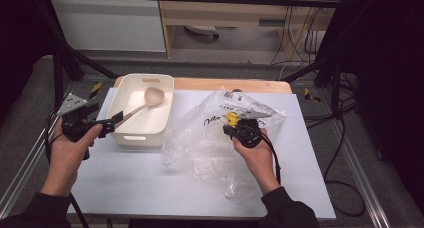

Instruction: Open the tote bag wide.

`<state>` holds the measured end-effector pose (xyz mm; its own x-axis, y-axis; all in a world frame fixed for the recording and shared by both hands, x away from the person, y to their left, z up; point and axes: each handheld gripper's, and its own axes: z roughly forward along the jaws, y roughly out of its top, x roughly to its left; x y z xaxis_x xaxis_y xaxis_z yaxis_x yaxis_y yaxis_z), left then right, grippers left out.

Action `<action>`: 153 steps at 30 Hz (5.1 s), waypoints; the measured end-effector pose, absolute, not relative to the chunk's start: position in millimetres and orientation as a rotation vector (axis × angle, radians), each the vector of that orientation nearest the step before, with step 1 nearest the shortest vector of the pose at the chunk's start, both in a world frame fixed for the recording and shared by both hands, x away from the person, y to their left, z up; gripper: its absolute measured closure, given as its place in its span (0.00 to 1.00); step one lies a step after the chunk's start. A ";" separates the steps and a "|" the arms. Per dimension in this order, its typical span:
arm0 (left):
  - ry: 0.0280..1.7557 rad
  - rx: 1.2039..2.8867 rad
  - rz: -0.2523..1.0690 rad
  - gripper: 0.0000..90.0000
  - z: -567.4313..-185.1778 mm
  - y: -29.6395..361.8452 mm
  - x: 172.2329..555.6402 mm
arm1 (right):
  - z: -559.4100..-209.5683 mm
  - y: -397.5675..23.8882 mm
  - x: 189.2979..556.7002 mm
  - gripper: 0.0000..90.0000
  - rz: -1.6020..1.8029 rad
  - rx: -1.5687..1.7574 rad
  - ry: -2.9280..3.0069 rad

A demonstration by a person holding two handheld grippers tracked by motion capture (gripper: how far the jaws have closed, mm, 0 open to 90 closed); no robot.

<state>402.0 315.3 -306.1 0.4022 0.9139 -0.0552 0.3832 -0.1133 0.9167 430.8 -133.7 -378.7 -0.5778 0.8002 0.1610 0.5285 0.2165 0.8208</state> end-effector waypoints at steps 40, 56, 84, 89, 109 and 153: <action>1.315 1.931 0.512 0.52 -364.4 324.2 461.1 | -383.9 -138.9 433.5 1.00 1.267 1.248 2.221; 1.345 1.958 0.482 0.65 -370.0 325.6 469.9 | -384.6 -138.2 433.3 1.00 1.246 1.236 2.228; 1.384 1.998 0.448 0.76 -376.9 319.9 473.4 | -384.0 -138.7 433.1 1.00 1.241 1.222 2.237; 1.369 1.990 0.474 0.76 -372.1 318.3 470.5 | -384.2 -139.0 433.3 1.00 1.239 1.224 2.237; 1.243 1.920 0.529 0.76 -344.0 314.3 431.2 | -384.6 -138.6 433.6 1.00 1.243 1.219 2.253; 0.940 1.948 0.396 0.76 -301.2 267.7 330.5 | -343.2 -107.7 464.1 1.00 1.206 1.251 2.269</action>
